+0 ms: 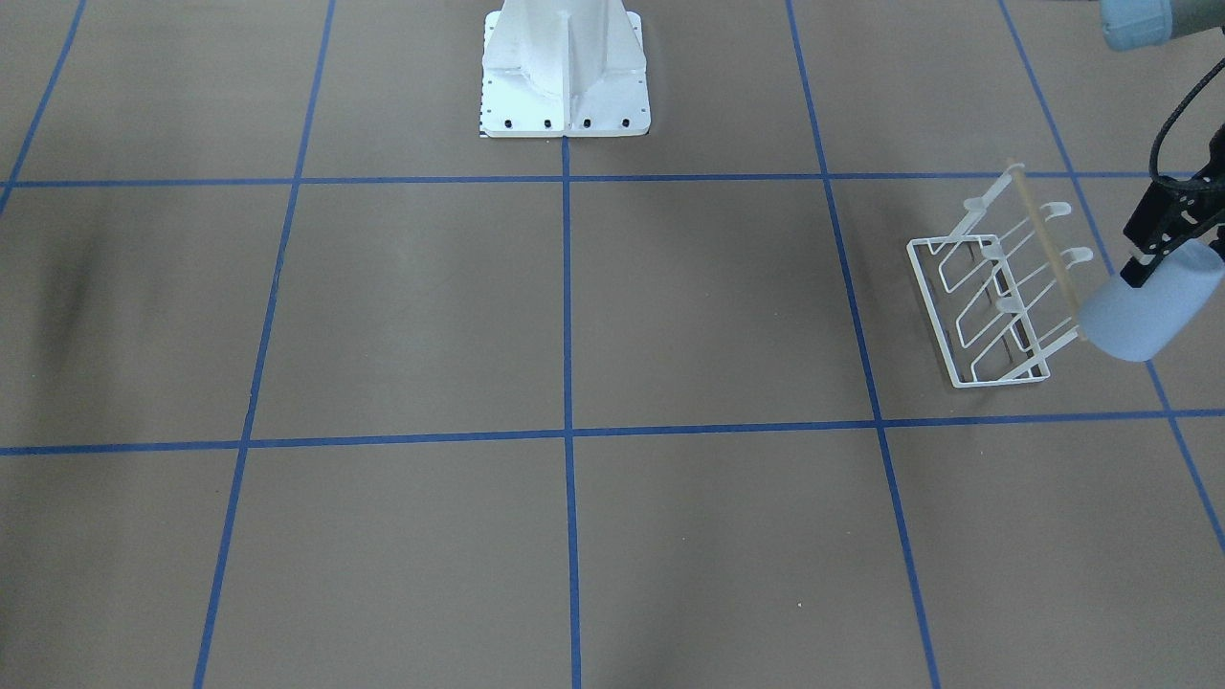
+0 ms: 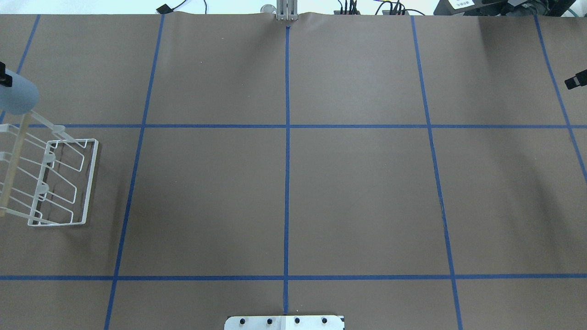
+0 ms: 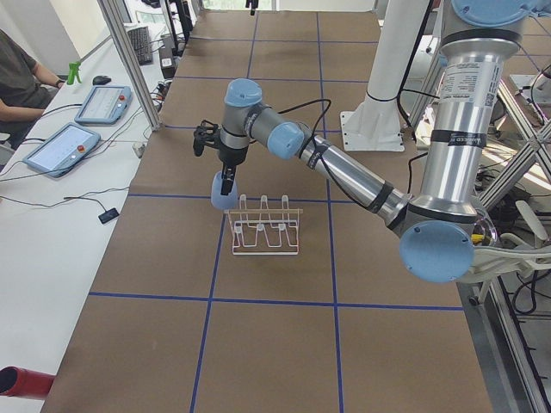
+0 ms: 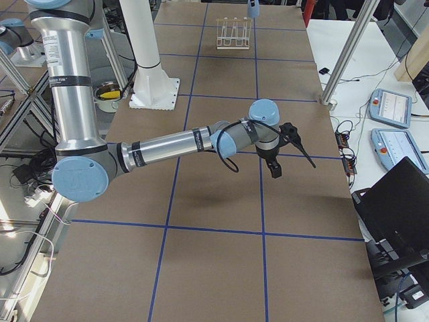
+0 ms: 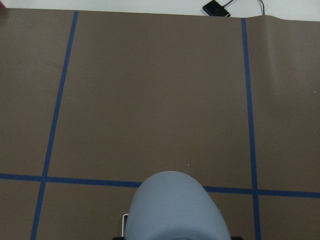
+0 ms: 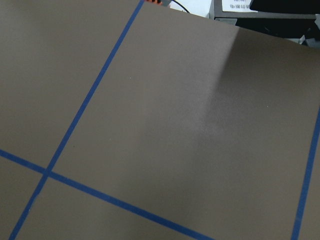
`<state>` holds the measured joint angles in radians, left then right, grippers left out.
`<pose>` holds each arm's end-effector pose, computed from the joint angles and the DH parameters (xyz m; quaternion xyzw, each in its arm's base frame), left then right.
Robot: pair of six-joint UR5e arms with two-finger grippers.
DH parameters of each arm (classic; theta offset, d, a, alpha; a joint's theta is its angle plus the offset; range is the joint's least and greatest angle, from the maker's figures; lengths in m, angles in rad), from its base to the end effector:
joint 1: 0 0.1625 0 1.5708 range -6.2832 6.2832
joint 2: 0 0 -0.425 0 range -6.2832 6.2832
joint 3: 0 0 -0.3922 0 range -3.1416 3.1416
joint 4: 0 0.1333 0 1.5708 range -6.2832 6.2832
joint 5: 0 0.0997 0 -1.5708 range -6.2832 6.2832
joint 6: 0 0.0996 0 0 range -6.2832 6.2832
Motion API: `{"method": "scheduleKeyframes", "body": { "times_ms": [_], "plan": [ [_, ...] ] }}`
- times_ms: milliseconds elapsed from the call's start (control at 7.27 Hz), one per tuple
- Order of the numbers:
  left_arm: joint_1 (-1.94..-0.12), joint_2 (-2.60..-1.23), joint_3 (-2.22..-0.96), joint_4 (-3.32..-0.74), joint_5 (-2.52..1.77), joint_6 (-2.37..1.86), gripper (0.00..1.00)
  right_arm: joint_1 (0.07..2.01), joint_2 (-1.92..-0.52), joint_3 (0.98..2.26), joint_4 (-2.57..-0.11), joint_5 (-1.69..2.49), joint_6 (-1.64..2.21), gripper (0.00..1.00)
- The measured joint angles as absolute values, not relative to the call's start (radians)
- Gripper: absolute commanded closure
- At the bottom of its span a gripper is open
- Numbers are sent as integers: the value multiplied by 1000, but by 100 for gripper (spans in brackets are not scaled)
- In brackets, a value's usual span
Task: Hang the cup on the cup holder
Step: 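Move the cup with the left gripper down onto a peg of the wire rack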
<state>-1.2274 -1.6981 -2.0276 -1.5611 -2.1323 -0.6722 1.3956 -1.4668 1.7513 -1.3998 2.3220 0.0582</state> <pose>0.0963 -0.5079 0.3844 0.1086 0.3645 -0.0734 0.9219 -0.0302 -0.5452 0.4966 0.1670 -0.3794 -0.1357 0.8999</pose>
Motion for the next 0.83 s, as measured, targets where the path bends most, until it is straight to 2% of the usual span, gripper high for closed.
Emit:
{"method": "scheduleKeyframes", "body": {
  "times_ms": [275, 825],
  "plan": [
    [-1195, -1751, -2028, -1494, -2141, -692, 100, 1399, -1466, 1778, -1500, 2316, -17, 0],
    [-1127, -1775, -2012, -1456, -2137, -701, 100, 1392, -1468, 1785, -1519, 2314, -29, 0]
  ]
}}
